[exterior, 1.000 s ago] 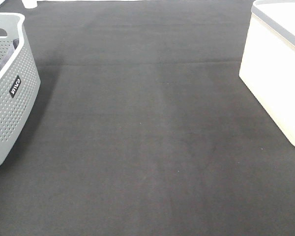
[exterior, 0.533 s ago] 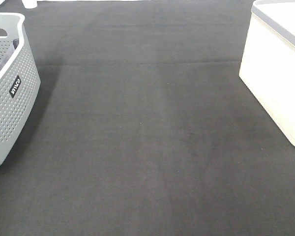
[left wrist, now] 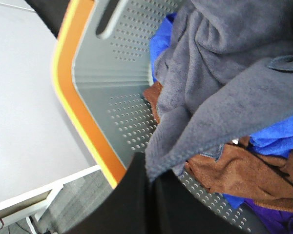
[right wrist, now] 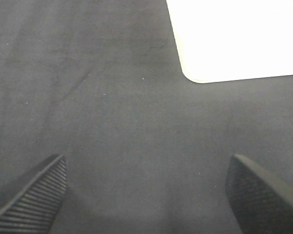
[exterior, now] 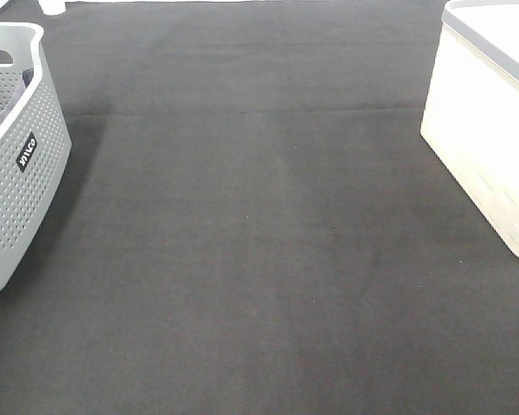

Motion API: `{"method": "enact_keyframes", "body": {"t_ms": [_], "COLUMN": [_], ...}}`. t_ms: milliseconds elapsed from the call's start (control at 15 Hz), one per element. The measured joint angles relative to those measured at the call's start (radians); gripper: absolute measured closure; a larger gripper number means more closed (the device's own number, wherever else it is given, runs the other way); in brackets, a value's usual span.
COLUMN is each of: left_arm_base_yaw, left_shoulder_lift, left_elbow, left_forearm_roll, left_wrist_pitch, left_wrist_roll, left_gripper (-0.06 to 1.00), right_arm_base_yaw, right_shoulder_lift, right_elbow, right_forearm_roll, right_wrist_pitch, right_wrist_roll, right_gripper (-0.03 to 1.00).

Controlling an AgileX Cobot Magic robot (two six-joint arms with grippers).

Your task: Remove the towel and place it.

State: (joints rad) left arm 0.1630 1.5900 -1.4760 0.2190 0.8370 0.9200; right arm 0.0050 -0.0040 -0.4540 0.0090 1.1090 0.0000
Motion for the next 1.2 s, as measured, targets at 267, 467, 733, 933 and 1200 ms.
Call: {"method": "enact_keyframes", "body": {"t_ms": [267,467,733,933,1200], "left_arm_base_yaw": [0.0,0.0,0.0,-0.031,-0.171], "left_shoulder_lift": [-0.081,-0.148,-0.24,-0.267,-0.268], "left_elbow": [0.0,0.0,0.0,-0.01,-0.129], "left_forearm_roll": [-0.071,-0.135,-0.26,-0.391,-0.448], "left_wrist_pitch": [0.0,0.009,0.019,0.031,0.03], "left_wrist_roll": [0.0,0.0,0.044,0.14,0.154], "left_gripper": [0.94,0.94,0.94,0.94,0.94], "right_arm_base_yaw": [0.0,0.0,0.0,0.0,0.0], "right_shoulder_lift": [0.0,0.0,0.0,0.066,0.214], "right_elbow": [0.0,0.0,0.0,-0.021,-0.079], "right_forearm_roll": [0.0,0.001,0.045,0.179,0.525], "right_wrist_pitch": [0.0,0.0,0.0,-0.022,-0.095], "right_wrist_roll": [0.0,0.0,0.0,-0.132,-0.414], "right_gripper": [0.12,0.12,0.12,0.12,0.12]}}
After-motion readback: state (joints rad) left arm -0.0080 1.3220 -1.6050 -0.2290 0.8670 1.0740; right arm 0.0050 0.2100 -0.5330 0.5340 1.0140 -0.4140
